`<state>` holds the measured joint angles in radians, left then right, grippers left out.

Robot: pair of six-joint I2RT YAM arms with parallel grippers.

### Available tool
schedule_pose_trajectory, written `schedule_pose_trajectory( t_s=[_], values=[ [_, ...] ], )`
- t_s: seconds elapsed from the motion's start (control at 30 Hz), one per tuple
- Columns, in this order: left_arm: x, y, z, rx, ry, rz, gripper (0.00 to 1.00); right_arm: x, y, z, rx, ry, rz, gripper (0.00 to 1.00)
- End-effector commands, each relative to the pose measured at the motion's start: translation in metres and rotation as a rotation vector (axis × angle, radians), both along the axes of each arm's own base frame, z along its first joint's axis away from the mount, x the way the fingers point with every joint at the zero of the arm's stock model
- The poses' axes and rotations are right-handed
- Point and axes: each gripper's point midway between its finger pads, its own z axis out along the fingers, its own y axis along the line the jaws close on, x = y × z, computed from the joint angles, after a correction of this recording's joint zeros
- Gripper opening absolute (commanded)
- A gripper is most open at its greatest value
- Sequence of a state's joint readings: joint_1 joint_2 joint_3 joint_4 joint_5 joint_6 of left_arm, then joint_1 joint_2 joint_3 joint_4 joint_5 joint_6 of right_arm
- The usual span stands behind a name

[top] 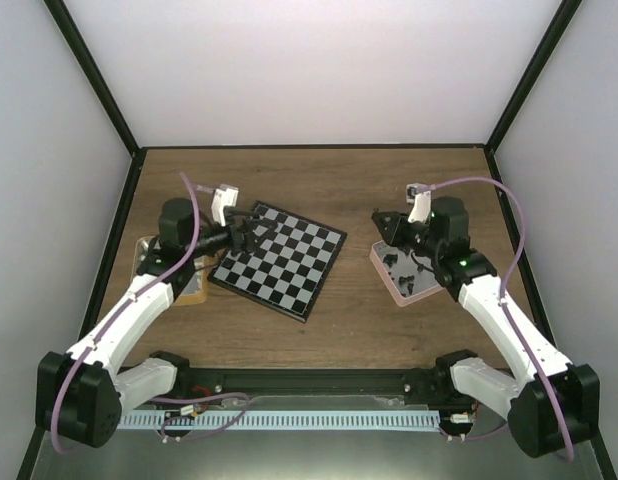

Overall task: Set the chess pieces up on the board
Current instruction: Pick up the chess piece from the storage box, then place the chess piece on the chessboard.

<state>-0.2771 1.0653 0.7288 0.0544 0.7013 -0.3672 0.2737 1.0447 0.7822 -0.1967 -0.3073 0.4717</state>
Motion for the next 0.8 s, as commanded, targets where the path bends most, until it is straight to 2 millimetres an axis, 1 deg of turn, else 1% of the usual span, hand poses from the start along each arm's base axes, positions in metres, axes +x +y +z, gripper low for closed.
schedule_pose_trajectory(
  t_s=[0.0, 0.1, 0.27, 0.37, 0.47, 0.53, 0.67, 0.77],
  values=[
    [-0.014, -0.027, 0.022, -0.143, -0.007, -0.143, 0.99, -0.044, 0.055, 0.055, 0.21, -0.169, 0.373, 0.09],
    [-0.026, -0.044, 0.042, -0.25, 0.0, -0.229, 1.0, -0.065, 0.067, 0.066, 0.252, -0.225, 0.505, 0.09],
    [-0.036, -0.066, 0.061, -0.339, 0.042, -0.309, 1.0, -0.096, 0.081, 0.081, 0.294, -0.303, 0.698, 0.1],
    [-0.039, -0.079, 0.067, -0.353, 0.093, -0.352, 1.0, -0.109, 0.091, 0.084, 0.287, -0.331, 0.786, 0.11],
    [-0.041, -0.089, 0.069, -0.372, 0.16, -0.394, 0.99, -0.115, 0.099, 0.08, 0.264, -0.318, 0.836, 0.11],
    [-0.043, -0.095, 0.067, -0.375, 0.205, -0.421, 0.95, -0.117, 0.103, 0.078, 0.253, -0.314, 0.864, 0.11],
    [-0.051, -0.111, 0.062, -0.356, 0.294, -0.496, 0.79, -0.119, 0.109, 0.077, 0.244, -0.316, 0.898, 0.11],
    [-0.059, -0.125, 0.052, -0.31, 0.348, -0.54, 0.69, -0.118, 0.112, 0.077, 0.239, -0.316, 0.91, 0.12]
  ],
)
